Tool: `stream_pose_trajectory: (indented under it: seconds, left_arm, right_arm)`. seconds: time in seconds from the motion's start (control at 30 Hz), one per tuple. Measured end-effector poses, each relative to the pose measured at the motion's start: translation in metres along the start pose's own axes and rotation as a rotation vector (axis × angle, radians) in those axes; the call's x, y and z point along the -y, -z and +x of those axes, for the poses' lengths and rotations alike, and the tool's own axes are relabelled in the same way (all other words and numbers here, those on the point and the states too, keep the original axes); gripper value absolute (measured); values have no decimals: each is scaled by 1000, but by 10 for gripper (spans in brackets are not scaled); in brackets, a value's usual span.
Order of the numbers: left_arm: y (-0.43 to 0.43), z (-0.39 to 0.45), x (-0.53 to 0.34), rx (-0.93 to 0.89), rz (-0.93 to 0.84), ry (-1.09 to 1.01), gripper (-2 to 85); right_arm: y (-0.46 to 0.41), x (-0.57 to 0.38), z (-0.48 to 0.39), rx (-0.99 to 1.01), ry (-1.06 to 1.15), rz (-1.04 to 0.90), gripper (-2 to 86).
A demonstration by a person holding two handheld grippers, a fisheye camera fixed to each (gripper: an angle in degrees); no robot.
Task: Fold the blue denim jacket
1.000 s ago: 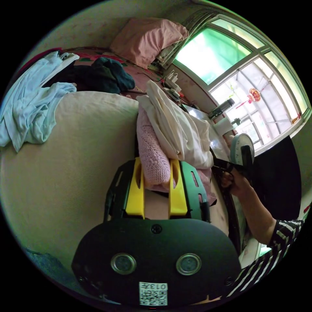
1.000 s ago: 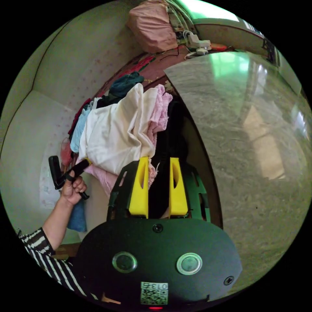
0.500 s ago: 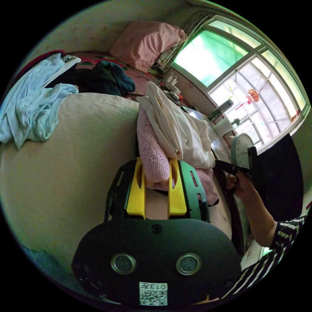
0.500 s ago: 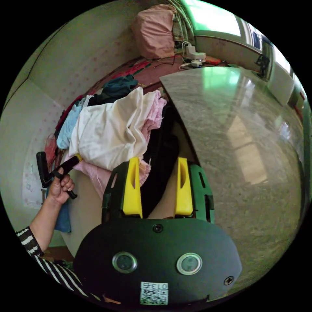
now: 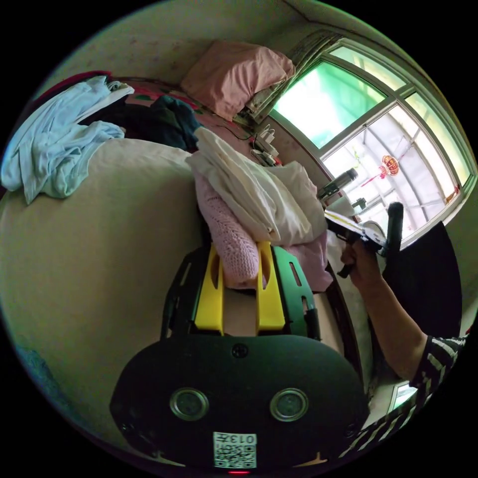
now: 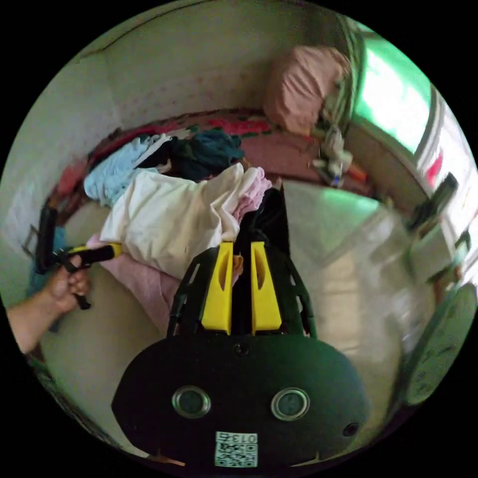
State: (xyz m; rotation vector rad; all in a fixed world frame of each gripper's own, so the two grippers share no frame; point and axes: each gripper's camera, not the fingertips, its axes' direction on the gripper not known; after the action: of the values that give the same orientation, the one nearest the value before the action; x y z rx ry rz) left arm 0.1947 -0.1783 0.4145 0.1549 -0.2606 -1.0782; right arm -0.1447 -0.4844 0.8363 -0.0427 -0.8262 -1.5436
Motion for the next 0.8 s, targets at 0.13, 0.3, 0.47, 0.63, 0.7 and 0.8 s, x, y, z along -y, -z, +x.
stream_pose_trajectory:
  seconds: [0.13,0.3,0.47,0.63,0.7,0.8]
  left_arm:
    - [-7,0,-10,38,31,17,107]
    - [4,-8,-22,57,-3,-27,112]
    - [86,-19,-65,45,38,-140,117]
    - [239,-21,-138,267,234,-195,137]
    - [300,-32,-168,473,294,-163,134]
    - [375,-83,-206,741,253,-74,145]
  right_arm:
    - [-22,26,-20,-62,64,-100,60]
    - [-31,25,-29,-105,-2,-204,75]
    - [54,8,-70,-260,53,127,93]
    - [86,-1,-156,158,208,181,118]
    - [82,3,-197,321,269,134,126]
    - [71,8,-266,504,276,65,156]
